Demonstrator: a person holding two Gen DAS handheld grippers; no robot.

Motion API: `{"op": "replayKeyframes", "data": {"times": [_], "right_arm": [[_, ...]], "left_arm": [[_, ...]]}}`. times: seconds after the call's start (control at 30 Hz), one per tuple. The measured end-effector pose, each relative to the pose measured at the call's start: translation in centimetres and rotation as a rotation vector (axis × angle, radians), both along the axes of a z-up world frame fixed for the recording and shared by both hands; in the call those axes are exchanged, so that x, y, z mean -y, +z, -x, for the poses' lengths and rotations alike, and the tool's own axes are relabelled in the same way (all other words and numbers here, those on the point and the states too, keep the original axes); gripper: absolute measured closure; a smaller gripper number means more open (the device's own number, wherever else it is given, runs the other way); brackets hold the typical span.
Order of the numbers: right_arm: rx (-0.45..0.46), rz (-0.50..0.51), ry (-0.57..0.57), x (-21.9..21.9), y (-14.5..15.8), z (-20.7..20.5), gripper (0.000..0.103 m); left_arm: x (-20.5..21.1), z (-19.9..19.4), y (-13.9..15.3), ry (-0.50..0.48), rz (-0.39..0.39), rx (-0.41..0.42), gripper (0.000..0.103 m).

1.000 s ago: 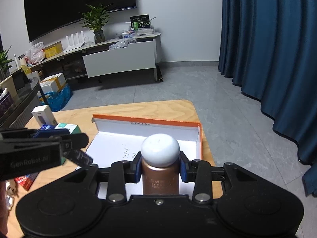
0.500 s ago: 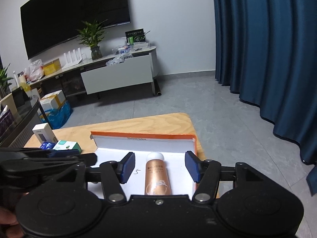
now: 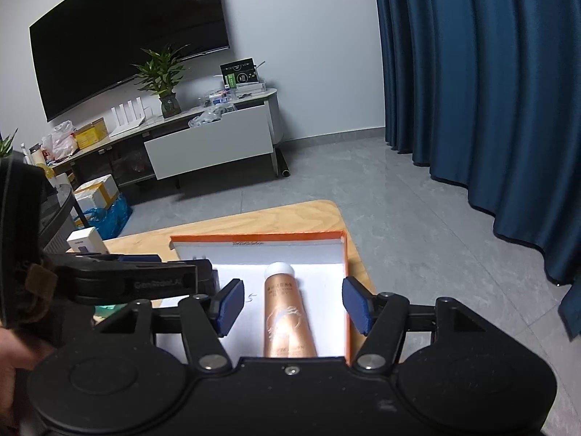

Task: Organize rigid objects
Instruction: 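Open the left gripper over the box while the right gripper releases the bronze tube inside, then withdraw both tools from the box back toward the table items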

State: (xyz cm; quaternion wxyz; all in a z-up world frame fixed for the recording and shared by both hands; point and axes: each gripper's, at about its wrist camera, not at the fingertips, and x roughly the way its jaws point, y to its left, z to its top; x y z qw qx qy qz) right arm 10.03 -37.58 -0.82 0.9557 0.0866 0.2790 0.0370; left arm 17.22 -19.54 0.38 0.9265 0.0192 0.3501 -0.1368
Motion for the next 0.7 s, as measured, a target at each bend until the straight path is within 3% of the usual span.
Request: {"op": "replayKeyframes", "data": {"times": [0.1,0.33,0.7], "right_arm": [[0.003,-0.002,-0.012,-0.6,0.1,1.0,0.021],[-0.004,-0.022,-0.033,-2.0,0.5,3.3,0.017],[0.031,-0.008,0.007,-6.2,1.0,6.9,0.017]], "left_arm": [[-0.7,1.3,0.7,0.008,-0.010,-0.002,0.026],[-2.9,4.5,2.2,0.054,-0.021,0.012,0.007],[-6.4,9.2,3.4,0.116,-0.012,0.034,0.004]]}}
